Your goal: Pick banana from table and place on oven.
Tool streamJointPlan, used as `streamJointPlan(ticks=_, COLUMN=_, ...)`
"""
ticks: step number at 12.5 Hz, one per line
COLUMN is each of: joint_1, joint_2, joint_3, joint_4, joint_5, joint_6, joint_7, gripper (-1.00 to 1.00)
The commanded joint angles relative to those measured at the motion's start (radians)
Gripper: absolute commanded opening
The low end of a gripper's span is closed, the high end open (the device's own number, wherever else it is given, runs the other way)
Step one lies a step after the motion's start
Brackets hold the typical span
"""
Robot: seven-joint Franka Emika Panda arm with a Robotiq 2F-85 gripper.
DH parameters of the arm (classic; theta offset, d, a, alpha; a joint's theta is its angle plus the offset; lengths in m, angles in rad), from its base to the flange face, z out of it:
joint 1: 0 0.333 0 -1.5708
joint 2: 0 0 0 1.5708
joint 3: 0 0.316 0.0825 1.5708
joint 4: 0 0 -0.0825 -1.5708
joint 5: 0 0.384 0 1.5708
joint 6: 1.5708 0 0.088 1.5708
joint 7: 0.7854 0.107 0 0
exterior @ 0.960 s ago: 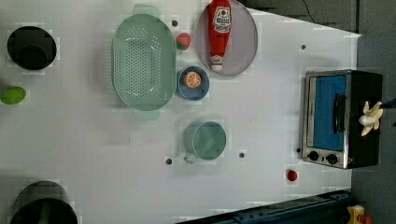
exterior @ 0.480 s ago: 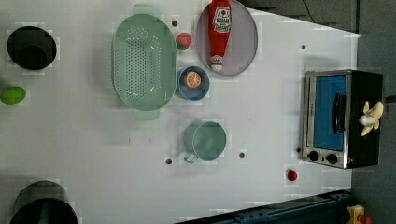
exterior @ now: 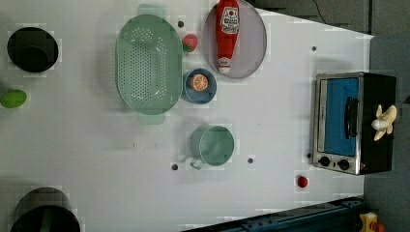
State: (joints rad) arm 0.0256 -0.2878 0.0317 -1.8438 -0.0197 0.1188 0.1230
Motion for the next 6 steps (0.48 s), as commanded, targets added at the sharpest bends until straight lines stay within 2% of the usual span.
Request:
streamJointPlan(ticks=1, joint_1=-0.032, joint_2=0.014, joint_3=-0.027, joint_4=-0.06, joint_5=-0.004, joint_6=-0.046, joint_7=0.143, gripper=1.0)
streamJointPlan(ticks=6, joint_1=-0.034, joint_2=0.013, joint_3=-0.029, joint_4=-0.062, joint_5=-0.005, joint_6=-0.043, joint_7=0.143, gripper=1.0)
